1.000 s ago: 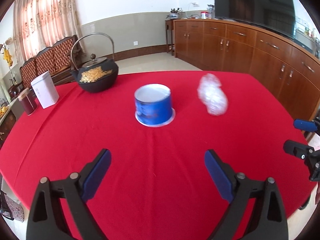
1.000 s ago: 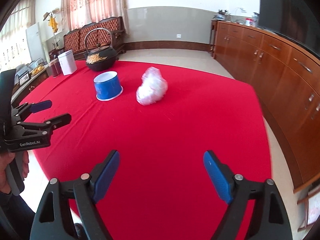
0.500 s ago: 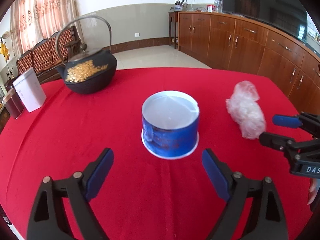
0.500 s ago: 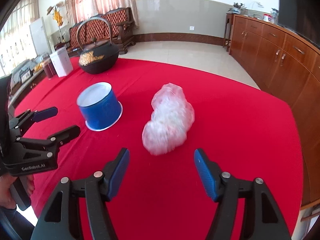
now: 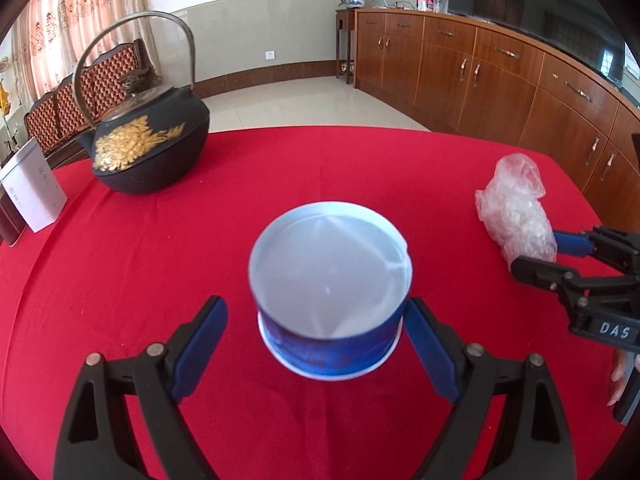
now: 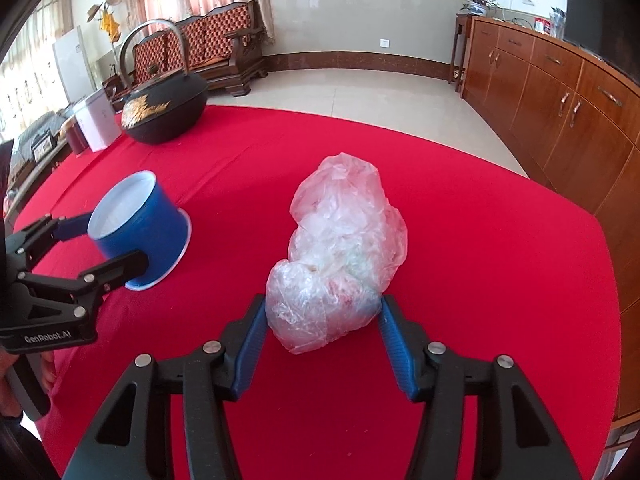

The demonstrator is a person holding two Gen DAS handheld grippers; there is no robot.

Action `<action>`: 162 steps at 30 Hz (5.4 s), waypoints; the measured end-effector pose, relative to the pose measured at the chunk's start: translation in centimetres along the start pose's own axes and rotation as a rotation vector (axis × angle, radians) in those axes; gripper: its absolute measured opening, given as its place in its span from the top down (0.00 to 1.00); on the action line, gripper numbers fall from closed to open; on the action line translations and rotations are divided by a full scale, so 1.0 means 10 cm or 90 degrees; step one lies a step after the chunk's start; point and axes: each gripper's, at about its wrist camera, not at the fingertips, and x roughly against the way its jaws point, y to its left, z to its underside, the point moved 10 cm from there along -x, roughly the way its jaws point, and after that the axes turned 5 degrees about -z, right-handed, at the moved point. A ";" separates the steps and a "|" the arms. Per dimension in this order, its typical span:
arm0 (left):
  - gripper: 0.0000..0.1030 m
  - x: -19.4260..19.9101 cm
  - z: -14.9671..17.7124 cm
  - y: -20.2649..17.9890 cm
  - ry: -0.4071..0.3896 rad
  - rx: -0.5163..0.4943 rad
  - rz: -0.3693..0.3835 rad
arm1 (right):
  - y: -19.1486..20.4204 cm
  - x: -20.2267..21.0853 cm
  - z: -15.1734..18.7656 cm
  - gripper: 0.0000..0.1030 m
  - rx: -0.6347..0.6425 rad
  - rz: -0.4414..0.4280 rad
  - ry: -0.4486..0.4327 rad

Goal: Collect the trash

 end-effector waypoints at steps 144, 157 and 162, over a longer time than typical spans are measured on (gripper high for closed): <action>0.03 1.30 2.75 -5.33 0.079 -0.464 0.331 | -3.32 3.26 6.02 0.00 -0.293 0.321 0.134; 0.03 1.69 2.44 -5.17 0.027 -0.435 0.342 | -3.15 3.60 5.81 0.00 -0.327 0.361 0.080; 0.03 1.97 2.34 -4.93 0.002 -0.418 0.336 | -2.96 3.95 5.59 0.00 -0.385 0.379 0.011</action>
